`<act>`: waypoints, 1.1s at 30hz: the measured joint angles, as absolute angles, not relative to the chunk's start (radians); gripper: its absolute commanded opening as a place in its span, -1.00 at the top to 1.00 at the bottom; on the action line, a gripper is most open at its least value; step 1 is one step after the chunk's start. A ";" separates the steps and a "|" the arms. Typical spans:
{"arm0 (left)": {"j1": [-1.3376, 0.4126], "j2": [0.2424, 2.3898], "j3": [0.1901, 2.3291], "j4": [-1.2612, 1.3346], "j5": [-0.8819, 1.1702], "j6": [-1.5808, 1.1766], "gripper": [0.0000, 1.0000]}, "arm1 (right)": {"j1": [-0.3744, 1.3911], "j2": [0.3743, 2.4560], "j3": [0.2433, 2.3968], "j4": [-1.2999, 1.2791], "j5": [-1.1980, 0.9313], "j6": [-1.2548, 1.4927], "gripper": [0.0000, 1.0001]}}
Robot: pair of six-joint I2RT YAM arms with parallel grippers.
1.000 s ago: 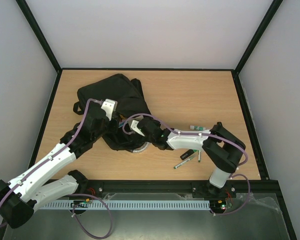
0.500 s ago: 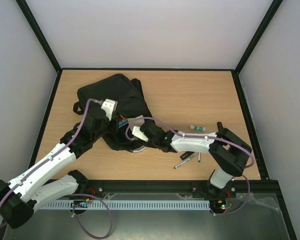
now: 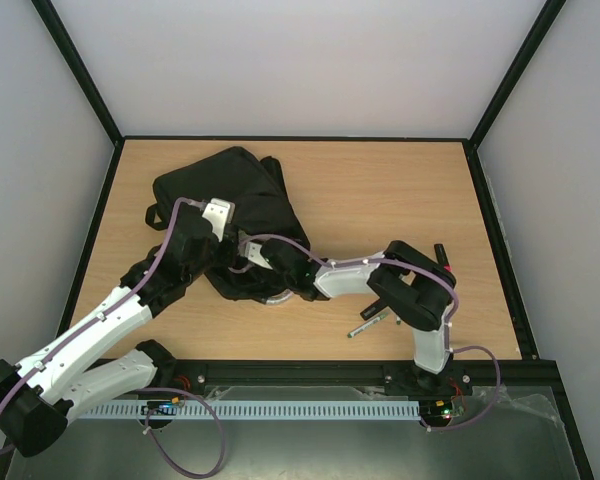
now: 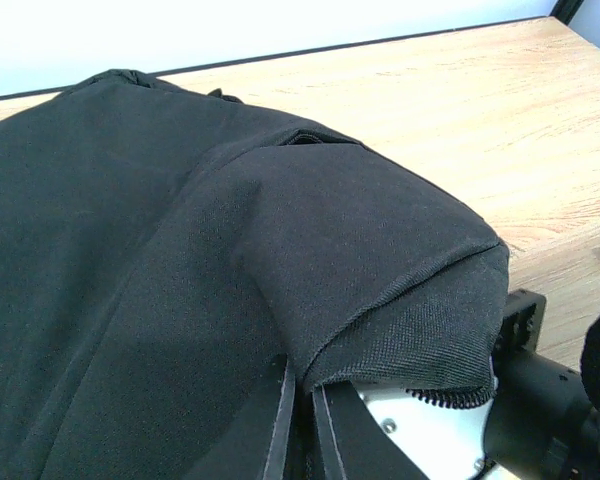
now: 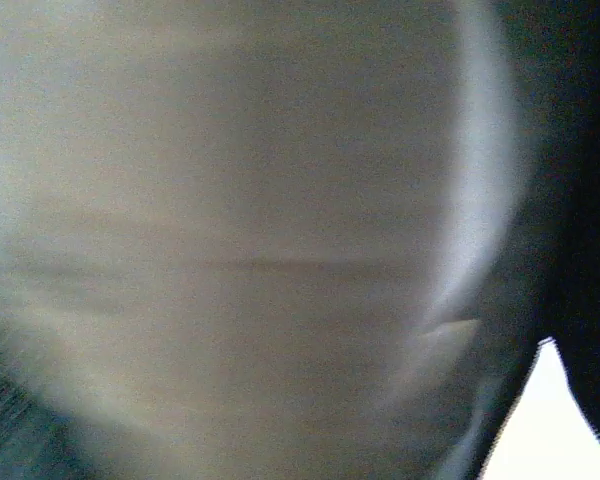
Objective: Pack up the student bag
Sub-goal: Place the stationery in the student bag.
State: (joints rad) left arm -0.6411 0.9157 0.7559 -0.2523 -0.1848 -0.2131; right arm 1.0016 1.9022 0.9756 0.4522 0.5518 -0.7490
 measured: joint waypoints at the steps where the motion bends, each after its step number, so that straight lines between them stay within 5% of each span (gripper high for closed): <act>1: -0.641 0.916 0.756 -0.252 -0.185 -0.213 0.95 | 1.002 1.912 0.987 0.476 0.567 -0.762 0.98; 11: -0.646 0.910 0.756 -0.254 -0.199 -0.212 0.95 | 0.985 2.015 1.039 0.603 0.656 -0.849 0.86; 17: -0.648 0.910 0.756 -0.254 -0.202 -0.212 0.95 | 0.984 1.912 1.017 0.446 0.603 -0.757 0.58; 23: -0.649 0.910 0.756 -0.254 -0.207 -0.212 0.95 | 0.984 1.683 0.977 0.207 0.417 -0.646 0.04; 33: -0.652 0.942 0.756 -0.252 -0.212 -0.207 0.88 | 0.833 1.401 0.892 -0.085 0.006 -0.436 -0.17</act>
